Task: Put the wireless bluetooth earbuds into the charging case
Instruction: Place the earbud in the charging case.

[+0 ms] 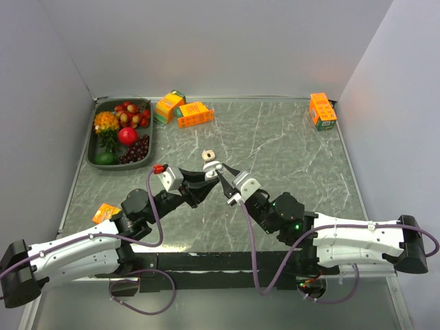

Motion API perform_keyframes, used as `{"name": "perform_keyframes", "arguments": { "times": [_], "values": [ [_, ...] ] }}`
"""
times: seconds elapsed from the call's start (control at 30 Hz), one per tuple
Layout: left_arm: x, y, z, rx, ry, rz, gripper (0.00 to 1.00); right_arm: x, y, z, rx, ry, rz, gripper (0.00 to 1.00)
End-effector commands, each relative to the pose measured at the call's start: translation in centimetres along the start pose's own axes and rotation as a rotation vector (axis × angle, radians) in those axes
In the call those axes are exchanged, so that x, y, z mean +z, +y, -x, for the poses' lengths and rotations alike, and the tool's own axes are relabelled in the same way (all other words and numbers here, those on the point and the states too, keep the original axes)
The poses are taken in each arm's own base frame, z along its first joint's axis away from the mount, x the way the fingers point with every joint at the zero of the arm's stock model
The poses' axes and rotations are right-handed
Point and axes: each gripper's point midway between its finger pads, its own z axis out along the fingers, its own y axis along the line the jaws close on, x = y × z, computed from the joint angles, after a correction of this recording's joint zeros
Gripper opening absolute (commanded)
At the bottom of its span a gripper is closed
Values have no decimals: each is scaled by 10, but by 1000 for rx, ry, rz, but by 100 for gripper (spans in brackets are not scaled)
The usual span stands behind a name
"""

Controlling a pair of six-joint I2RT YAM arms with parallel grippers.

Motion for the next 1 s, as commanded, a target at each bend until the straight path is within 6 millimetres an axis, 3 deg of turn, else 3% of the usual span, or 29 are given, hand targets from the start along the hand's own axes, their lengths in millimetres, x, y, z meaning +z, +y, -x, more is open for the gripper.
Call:
{"name": "perform_keyframes", "arguments": {
  "times": [0.0,0.73,0.9,0.97],
  "values": [
    [0,-2,26,-2,-95,-5,1,1,-15,22,43,-32,-38,37],
    [0,2,22,-1,-90,19,1,-3,-22,37,77,-61,-43,53],
    [-3,5,19,4,-83,29,1,-15,-49,67,202,-118,-104,53],
    [-4,3,16,11,-74,18,1,-10,-64,60,264,-32,-173,49]
  ]
}}
